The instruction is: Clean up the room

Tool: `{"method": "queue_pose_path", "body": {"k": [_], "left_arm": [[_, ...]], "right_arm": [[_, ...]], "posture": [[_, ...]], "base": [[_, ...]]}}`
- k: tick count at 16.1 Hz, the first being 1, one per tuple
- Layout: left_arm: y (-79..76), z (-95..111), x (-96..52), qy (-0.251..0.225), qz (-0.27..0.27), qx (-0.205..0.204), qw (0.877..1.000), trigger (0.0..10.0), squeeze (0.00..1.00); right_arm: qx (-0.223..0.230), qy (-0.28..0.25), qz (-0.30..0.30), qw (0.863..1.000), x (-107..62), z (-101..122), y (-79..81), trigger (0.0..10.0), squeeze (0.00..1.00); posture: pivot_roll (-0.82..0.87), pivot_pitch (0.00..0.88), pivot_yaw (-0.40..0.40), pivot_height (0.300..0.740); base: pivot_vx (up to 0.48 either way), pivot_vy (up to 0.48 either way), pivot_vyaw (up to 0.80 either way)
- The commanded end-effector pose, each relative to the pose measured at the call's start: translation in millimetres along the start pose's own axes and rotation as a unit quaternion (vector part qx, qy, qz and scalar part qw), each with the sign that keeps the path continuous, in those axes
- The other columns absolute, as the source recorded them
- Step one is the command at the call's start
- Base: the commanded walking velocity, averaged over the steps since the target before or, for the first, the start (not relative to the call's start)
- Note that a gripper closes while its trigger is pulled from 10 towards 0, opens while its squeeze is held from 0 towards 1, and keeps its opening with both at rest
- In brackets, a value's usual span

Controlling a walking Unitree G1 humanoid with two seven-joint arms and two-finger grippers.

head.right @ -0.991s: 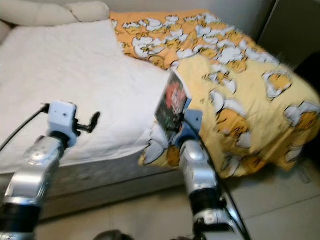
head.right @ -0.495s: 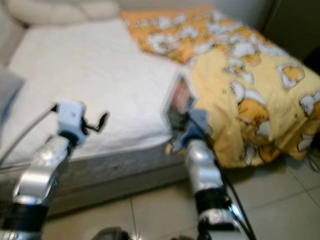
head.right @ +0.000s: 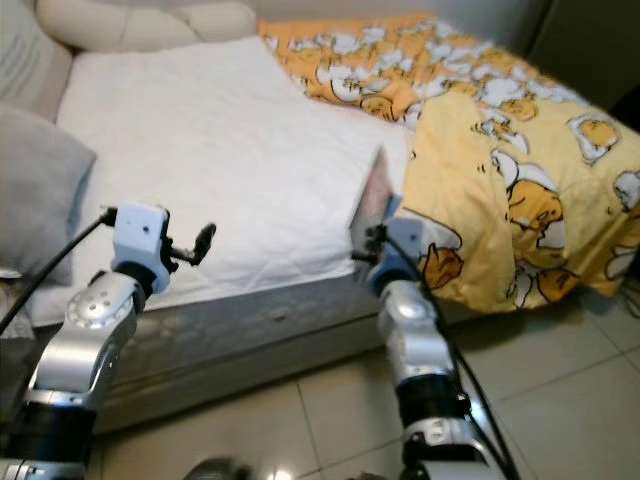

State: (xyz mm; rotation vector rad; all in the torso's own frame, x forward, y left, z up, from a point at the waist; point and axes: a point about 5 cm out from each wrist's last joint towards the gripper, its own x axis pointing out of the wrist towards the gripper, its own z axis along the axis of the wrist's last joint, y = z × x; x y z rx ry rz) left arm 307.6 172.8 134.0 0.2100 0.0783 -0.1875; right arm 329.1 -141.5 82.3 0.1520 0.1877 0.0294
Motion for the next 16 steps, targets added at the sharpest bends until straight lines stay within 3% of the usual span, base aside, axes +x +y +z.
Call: {"method": "queue_pose_path", "body": {"k": [1,5,7,16], "left_arm": [[7.0,-2.8,-1.5,0.004,0.013,0.002,1.0,10.0,0.01],[14.7,2.8,1.1,-0.012,0.051,0.003,0.999,10.0,0.0],[16.5,8.0,1.4,-0.032,0.069,-0.014,0.997,10.0,0.0],[9.9,2.9,4.9,-0.016,0.041,-0.019,0.999,10.0,0.0]], "right_arm": [[-0.001,-0.023,0.022,0.999,2.9,10.9,13.9,10.0,0.0],[-0.003,-0.026,0.019,0.999,4.4,13.5,12.0,10.0,0.0],[0.027,-0.03,0.012,0.999,5.7,18.6,7.8,10.0,0.0],[0.024,-0.03,0.018,0.999,8.5,19.4,11.7,10.0,0.0]], "posture": [[0.05,0.0,-0.011,0.74],[0.05,0.0,-0.009,0.74],[0.05,0.0,-0.016,0.74],[0.05,0.0,-0.012,0.74]], "base": [[0.0,0.394,0.0],[0.0,0.0,0.0],[0.0,0.0,0.0],[0.0,0.0,0.0]]}}
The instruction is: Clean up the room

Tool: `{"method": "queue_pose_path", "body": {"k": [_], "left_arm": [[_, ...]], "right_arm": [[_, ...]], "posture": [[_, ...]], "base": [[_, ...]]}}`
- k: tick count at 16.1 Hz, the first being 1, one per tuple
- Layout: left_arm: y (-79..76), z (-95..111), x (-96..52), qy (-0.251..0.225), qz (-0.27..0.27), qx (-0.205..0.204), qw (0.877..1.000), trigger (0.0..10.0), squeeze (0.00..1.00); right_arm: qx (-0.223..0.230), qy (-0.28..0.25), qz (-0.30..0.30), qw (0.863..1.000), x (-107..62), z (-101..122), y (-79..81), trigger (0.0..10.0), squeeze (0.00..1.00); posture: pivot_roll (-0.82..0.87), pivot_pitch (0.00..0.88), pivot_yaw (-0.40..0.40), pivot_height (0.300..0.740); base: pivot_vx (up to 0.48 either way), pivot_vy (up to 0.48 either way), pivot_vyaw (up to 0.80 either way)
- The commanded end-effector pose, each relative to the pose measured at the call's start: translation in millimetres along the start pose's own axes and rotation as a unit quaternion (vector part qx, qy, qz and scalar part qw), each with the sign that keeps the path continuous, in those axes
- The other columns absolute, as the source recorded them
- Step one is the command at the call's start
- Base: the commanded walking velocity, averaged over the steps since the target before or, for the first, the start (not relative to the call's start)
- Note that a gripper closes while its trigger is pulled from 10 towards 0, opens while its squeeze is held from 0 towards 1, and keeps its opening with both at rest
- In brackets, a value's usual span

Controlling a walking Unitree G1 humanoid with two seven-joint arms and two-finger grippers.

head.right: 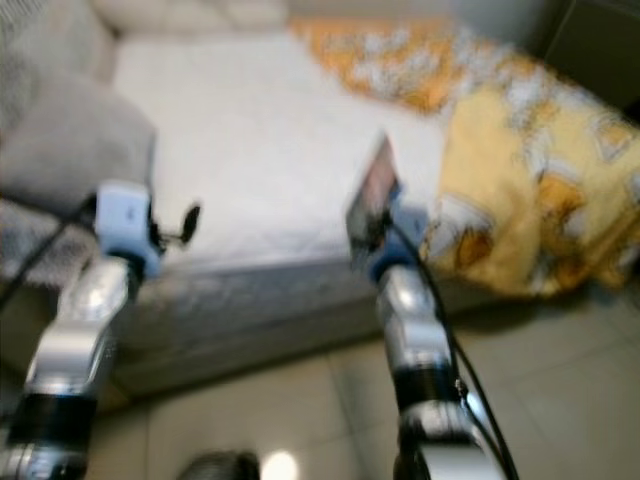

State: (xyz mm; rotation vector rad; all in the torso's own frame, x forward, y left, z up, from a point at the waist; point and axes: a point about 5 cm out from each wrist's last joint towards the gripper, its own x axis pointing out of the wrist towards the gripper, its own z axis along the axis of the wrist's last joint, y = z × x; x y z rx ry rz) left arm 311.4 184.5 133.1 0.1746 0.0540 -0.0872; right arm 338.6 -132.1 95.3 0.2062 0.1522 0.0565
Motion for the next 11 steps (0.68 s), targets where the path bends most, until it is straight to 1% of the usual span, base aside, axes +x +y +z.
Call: {"method": "queue_pose_path", "body": {"k": [1,3,11], "left_arm": [[-2.4,5.8,3.1,-0.007,-0.009,0.0,1.0,10.0,0.0],[-2.4,3.6,1.7,-0.005,-0.009,-0.001,1.0,10.0,0.0],[-3.3,4.0,1.3,-0.006,-0.015,-0.004,1.0,10.0,0.0]], "right_arm": [[-0.002,-0.013,0.001,1.0,1.4,5.9,0.6,10.0,0.0],[-0.004,-0.013,-0.002,1.0,0.8,5.2,-1.5,10.0,0.0],[-0.012,-0.009,-0.003,1.0,0.1,2.7,-2.6,10.0,0.0]], "posture": [[0.05,0.0,-0.005,0.74],[0.05,0.0,-0.01,0.74],[0.05,0.0,-0.01,0.74]], "base": [[0.0,0.0,0.0],[0.0,0.0,0.0],[0.258,0.0,0.0]]}}
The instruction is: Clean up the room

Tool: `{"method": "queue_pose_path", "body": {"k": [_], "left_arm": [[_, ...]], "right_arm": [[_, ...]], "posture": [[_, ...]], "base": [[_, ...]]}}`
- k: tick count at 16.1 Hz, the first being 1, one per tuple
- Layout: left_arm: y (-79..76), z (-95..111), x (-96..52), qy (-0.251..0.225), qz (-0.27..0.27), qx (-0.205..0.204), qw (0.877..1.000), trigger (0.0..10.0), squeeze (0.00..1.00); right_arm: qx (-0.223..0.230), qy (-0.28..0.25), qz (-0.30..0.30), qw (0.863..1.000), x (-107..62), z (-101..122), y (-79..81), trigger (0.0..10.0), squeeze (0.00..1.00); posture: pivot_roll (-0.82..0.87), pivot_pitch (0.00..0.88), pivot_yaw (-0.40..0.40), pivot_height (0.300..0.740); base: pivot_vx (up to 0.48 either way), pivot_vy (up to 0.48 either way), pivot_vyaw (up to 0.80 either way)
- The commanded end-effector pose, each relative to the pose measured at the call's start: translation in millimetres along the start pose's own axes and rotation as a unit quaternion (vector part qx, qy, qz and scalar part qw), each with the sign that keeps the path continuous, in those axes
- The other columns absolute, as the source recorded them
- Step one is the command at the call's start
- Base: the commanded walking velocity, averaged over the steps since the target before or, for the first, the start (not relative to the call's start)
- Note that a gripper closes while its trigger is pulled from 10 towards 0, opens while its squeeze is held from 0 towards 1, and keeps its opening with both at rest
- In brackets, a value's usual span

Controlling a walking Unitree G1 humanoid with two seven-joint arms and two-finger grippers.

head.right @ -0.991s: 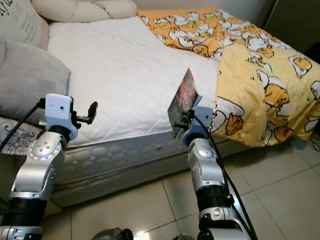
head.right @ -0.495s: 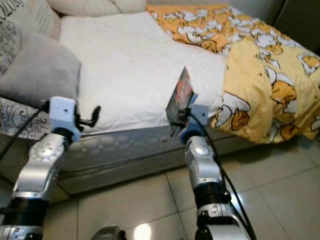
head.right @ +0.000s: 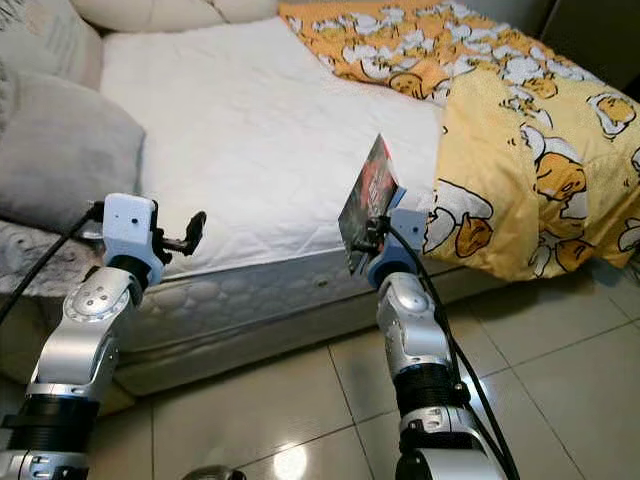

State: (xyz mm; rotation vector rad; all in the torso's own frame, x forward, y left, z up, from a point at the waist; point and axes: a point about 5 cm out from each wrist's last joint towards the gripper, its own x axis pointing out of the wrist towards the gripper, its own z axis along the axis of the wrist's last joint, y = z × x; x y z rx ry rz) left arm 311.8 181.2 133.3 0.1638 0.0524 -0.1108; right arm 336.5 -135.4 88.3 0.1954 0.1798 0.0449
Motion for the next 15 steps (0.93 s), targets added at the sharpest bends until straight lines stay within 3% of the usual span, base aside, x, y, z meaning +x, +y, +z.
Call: {"method": "queue_pose_path", "body": {"k": [1,11,15], "left_arm": [[-0.8,3.1,0.6,-0.004,-0.005,0.0,1.0,10.0,0.01],[-2.4,2.1,-0.6,-0.004,-0.005,-0.004,1.0,10.0,0.01],[0.0,3.5,0.6,-0.005,0.002,-0.002,1.0,10.0,0.01]], "right_arm": [[-0.007,-0.021,0.005,1.0,1.1,8.8,1.8,10.0,0.0],[-0.037,-0.022,0.022,0.999,0.8,10.4,3.8,10.0,0.0],[-0.044,-0.025,0.026,0.998,1.6,12.4,4.2,10.0,0.0]], "posture": [[0.05,0.0,-0.01,0.74],[0.05,0.0,-0.008,0.74],[0.05,0.0,-0.002,0.74]], "base": [[0.296,0.0,0.0],[0.331,0.0,0.0],[0.36,0.0,0.79]]}}
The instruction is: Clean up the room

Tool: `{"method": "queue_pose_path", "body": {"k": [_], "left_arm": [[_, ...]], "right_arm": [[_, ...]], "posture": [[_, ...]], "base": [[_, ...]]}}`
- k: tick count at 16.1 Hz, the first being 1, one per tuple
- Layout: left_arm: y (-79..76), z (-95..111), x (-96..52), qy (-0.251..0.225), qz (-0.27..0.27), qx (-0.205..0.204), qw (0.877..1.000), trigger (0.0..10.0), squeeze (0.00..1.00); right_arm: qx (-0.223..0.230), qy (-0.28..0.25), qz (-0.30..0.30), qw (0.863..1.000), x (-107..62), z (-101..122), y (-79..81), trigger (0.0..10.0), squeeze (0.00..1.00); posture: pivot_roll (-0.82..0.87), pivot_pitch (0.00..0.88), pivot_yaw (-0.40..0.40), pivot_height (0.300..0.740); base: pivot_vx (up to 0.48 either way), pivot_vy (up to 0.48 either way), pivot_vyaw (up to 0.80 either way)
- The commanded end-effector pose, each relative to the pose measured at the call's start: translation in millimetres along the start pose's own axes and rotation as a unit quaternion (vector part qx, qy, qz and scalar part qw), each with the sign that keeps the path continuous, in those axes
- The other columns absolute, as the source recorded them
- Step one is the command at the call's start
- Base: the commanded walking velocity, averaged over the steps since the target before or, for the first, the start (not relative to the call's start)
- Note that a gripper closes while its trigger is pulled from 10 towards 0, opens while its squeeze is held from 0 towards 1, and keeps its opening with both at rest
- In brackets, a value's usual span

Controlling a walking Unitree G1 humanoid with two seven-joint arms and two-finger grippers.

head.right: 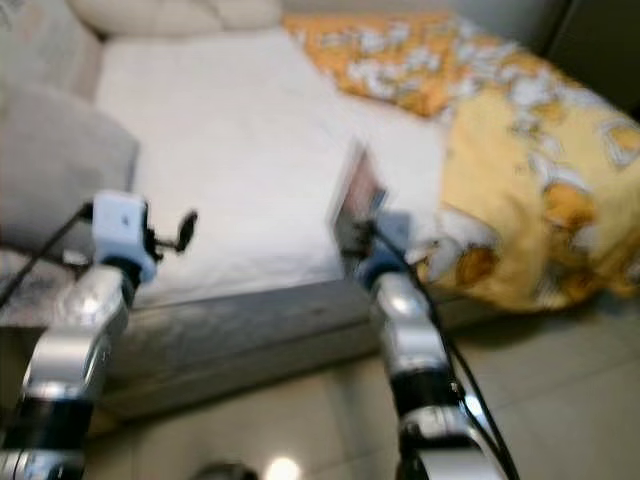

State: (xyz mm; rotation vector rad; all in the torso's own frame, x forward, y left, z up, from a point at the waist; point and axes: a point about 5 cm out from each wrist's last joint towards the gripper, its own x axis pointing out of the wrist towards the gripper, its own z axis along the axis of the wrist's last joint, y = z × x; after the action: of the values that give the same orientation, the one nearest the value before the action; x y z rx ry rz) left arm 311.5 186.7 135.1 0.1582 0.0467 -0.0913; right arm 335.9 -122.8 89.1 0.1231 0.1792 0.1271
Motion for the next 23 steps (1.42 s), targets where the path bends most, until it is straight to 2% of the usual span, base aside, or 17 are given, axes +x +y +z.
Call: {"method": "queue_pose_path", "body": {"k": [1,12,13,16,23], "left_arm": [[-5.6,2.5,1.5,-0.003,-0.007,0.001,1.0,10.0,0.01],[0.4,0.6,1.4,0.002,0.008,0.0,1.0,10.0,0.0],[0.6,-1.2,1.6,0.005,0.011,-0.006,1.0,10.0,0.0],[0.8,-2.2,1.5,0.007,0.013,-0.008,1.0,10.0,0.0],[1.0,-2.7,2.0,0.008,0.013,-0.005,1.0,10.0,0.0]], "right_arm": [[-0.007,-0.029,-0.012,0.999,0.7,13.6,-9.5,10.0,0.0],[-0.016,-0.027,0.0,0.999,1.3,15.0,-11.1,10.0,0.0],[-0.036,-0.029,0.02,0.999,1.4,15.6,-5.7,10.0,0.0],[-0.032,-0.03,0.02,0.999,1.9,17.1,-5.0,10.0,0.0],[-0.028,-0.029,0.023,0.999,1.8,17.0,-5.5,10.0,0.0]], "posture": [[0.05,0.0,-0.002,0.74],[0.05,0.0,-0.01,0.74],[0.05,0.0,-0.005,0.74],[0.05,0.0,-0.009,0.74],[0.04,0.0,-0.007,0.74]], "base": [[0.36,0.0,0.8],[0.369,0.0,0.0],[0.371,0.0,0.75],[0.369,0.0,0.78],[0.371,0.0,0.0]]}}
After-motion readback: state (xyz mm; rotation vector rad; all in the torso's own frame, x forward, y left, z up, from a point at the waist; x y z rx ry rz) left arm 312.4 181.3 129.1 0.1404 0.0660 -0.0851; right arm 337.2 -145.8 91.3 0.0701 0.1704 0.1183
